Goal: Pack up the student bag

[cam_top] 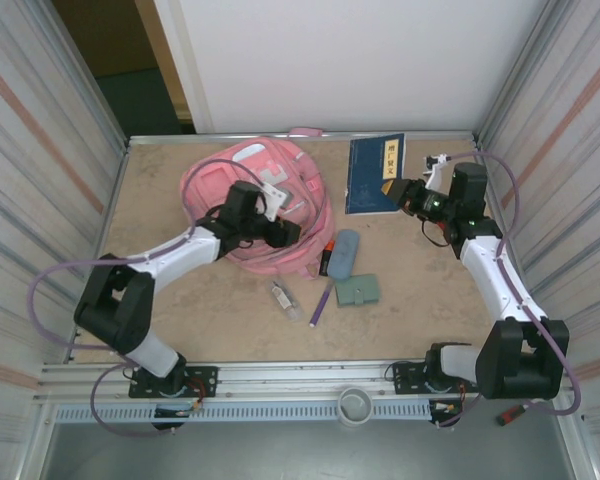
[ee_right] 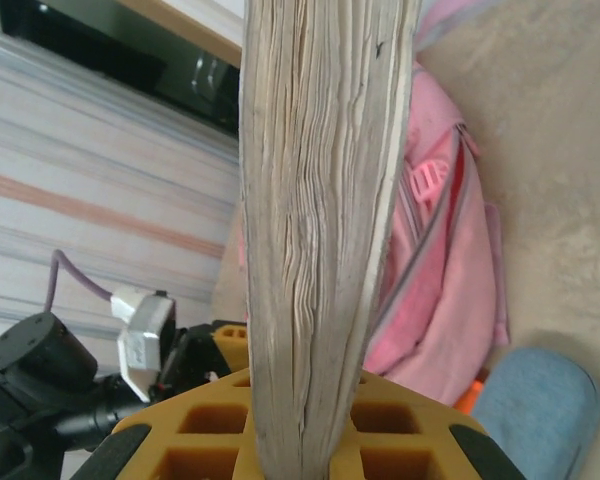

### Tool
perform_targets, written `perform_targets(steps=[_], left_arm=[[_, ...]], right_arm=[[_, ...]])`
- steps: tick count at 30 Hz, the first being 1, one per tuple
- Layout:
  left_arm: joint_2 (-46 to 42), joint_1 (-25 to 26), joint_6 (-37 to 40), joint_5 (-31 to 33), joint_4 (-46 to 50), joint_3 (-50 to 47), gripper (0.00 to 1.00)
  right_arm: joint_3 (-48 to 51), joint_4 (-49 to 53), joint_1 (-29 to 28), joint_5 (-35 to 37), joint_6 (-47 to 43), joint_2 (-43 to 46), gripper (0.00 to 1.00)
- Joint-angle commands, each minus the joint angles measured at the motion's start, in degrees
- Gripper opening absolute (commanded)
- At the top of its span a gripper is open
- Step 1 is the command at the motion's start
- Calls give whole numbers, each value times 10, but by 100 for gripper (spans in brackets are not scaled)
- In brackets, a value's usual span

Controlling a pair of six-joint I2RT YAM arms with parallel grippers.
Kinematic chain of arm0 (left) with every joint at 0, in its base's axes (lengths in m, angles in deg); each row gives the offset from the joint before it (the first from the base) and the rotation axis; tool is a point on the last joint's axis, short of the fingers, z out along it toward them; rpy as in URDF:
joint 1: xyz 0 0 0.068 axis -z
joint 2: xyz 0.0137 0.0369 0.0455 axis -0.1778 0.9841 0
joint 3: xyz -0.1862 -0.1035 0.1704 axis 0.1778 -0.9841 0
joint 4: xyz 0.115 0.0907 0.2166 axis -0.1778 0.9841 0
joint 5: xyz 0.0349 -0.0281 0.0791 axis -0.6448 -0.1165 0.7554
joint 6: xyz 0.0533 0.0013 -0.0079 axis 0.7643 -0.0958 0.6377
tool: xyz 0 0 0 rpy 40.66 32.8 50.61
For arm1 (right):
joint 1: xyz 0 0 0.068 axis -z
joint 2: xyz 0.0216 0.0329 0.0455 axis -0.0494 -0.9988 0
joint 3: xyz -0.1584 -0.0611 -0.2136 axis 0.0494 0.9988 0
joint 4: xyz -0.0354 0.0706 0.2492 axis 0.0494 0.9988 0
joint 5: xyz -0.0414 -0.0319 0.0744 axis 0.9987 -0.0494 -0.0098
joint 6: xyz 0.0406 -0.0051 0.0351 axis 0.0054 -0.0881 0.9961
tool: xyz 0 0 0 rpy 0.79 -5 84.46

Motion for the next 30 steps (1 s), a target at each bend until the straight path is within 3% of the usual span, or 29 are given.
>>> perform_targets(steps=[1,5,9,14,18,25,30], left_arm=[[25,24,100,25,63,34,57],[58,38,110,54,88,53,53],[71,36,102,69,100,68,36],[62,19,71,21,71,66,22],[53,12,60,15,70,72,1],[-25,-50,-7,-58,3,65,0],[-66,-94,-37,-69,-24,79,0]], right_arm=[[-1,25,3,15,-29,5,0],[0,39,5,18,-39,0,0],[1,39,4,14,-40,-3,0],[4,47,5,11,-45,-3,0],[8,59,5,10,-49,6,0],[29,133,-35,4,-68,28,0],[49,108,-93,-62,-32,19,0]])
